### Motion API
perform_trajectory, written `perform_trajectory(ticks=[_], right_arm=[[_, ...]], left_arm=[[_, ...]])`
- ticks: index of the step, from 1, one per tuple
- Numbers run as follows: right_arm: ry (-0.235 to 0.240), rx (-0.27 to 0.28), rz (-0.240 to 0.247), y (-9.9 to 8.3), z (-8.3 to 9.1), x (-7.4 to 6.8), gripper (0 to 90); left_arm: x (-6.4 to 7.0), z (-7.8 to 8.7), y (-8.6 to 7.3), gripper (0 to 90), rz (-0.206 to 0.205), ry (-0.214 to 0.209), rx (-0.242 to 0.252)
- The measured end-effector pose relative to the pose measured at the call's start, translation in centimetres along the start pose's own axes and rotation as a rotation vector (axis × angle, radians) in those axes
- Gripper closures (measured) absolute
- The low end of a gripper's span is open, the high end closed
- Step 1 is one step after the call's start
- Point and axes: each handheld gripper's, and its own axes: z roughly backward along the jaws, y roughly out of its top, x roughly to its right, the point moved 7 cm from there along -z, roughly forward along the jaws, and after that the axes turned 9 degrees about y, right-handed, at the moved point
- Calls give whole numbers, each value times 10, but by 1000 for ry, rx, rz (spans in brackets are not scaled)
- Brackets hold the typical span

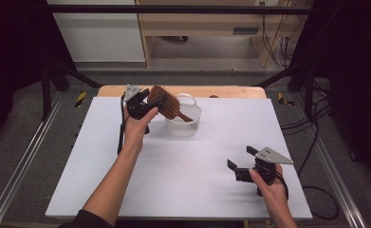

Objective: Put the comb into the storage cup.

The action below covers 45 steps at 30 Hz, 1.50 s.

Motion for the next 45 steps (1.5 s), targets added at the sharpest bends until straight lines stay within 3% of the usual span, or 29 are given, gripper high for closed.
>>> perform_trajectory(ticks=[28, 45], right_arm=[[0, 0, -1, 0, 0, 0, 52], [4, -4, 1, -1, -1, -1, 51]], left_arm=[[3, 1, 0, 127, -23, -1, 8], [5, 1, 1, 63, -45, 17, 13]])
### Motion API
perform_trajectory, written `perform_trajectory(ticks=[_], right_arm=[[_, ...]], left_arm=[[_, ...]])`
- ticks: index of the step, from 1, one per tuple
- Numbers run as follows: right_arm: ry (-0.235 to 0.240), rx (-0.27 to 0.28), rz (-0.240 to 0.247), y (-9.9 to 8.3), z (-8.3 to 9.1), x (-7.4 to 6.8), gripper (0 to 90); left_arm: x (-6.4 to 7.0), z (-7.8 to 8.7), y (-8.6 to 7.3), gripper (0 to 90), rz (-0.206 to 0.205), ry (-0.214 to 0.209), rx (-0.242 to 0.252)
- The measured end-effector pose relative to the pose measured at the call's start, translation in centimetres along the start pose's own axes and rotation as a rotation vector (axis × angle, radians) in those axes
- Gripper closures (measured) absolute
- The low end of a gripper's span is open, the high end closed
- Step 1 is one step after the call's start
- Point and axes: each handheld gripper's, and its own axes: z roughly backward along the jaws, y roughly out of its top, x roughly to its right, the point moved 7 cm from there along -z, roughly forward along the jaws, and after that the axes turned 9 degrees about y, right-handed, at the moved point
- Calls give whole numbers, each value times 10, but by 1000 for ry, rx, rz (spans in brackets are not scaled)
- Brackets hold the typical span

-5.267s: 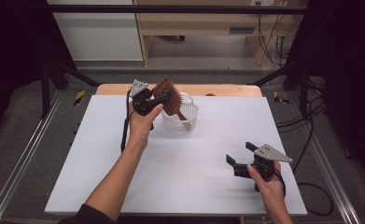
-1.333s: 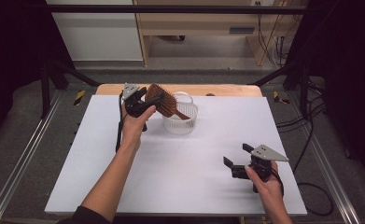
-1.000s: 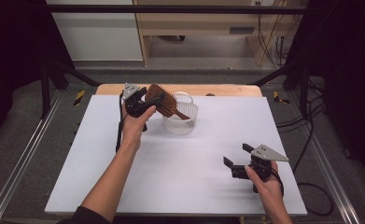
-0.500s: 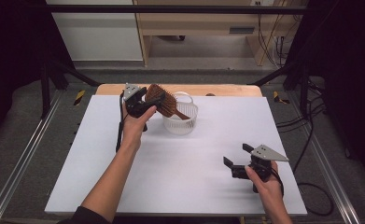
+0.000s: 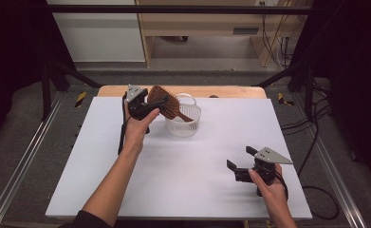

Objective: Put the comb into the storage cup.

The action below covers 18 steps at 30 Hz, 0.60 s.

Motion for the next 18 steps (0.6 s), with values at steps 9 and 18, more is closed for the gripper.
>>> perform_trajectory(ticks=[9, 18], right_arm=[[0, -2, -1, 0, 0, 0, 50], [0, -3, 0, 0, -1, 0, 50]], left_arm=[[3, 3, 3, 58, -33, 9, 20], [5, 6, 6, 54, -51, 14, 32]])
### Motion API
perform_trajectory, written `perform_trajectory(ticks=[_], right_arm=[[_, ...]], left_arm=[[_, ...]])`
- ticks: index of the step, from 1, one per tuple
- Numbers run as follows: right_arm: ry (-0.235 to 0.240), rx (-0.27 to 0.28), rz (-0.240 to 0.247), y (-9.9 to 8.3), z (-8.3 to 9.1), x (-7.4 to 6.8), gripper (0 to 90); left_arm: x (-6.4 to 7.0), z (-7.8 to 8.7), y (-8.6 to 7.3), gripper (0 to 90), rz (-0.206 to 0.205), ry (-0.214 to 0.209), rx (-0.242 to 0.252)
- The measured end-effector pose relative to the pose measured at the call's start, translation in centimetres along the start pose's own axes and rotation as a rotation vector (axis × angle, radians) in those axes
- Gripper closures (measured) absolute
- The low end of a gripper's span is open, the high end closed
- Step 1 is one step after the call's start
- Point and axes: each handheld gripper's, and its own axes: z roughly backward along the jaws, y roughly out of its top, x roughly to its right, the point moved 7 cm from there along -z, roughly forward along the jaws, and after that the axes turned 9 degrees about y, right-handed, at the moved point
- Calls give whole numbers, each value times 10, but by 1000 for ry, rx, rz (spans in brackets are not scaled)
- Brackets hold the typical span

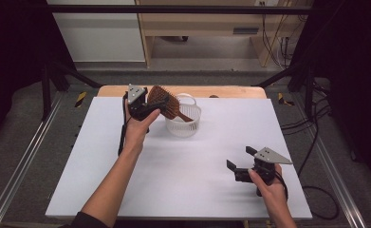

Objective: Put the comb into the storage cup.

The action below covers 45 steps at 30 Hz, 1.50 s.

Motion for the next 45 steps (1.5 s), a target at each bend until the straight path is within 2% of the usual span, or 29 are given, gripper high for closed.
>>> perform_trajectory(ticks=[5, 22, 45], right_arm=[[-1, 1, 0, 0, 0, 0, 50], [-1, -2, 1, 0, 0, -1, 50], [4, -7, 2, -1, -1, -2, 48]], left_arm=[[1, 2, 1, 47, -22, 3, 3], [3, 12, 6, 28, -31, -2, 25], [4, 34, 12, 25, -79, -15, 53]])
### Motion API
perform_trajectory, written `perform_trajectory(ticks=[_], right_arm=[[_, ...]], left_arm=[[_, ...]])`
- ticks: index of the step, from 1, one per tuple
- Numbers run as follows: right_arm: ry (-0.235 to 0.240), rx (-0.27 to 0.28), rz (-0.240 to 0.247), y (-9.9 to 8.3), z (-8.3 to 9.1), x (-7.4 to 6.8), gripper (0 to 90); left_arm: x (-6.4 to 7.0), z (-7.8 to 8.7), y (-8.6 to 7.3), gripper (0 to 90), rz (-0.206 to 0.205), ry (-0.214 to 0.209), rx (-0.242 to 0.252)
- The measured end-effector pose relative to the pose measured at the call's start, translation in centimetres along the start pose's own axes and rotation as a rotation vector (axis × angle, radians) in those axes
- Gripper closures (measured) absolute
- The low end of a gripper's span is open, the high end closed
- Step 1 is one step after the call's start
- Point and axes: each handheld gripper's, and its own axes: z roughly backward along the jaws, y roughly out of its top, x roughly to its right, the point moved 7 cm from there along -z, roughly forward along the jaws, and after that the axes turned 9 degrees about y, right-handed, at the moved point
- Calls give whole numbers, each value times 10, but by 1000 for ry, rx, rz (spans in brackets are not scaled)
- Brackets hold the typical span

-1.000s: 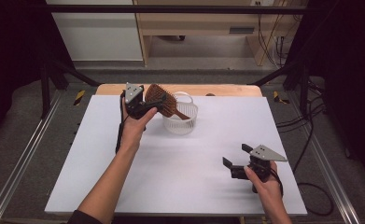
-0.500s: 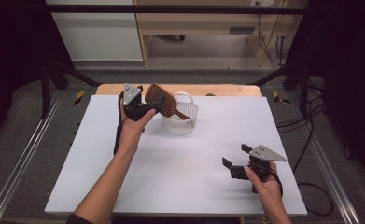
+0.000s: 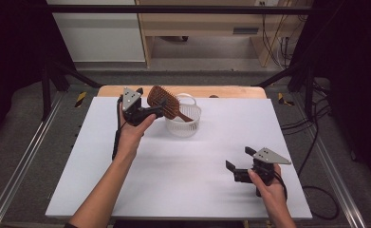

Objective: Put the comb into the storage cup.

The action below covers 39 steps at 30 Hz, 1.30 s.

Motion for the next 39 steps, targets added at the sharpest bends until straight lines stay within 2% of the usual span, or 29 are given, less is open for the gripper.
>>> perform_trajectory(ticks=[10, 25, 39], right_arm=[[0, -1, 2, 0, 0, 0, 47], [-1, -6, 0, -1, -1, 0, 48], [-5, -10, 0, -2, 0, 2, 48]], left_arm=[[-3, 9, 3, 19, -17, -7, -17], [-6, 33, 9, 16, -50, -39, -24], [-21, 56, 2, 16, -58, -32, -28]])
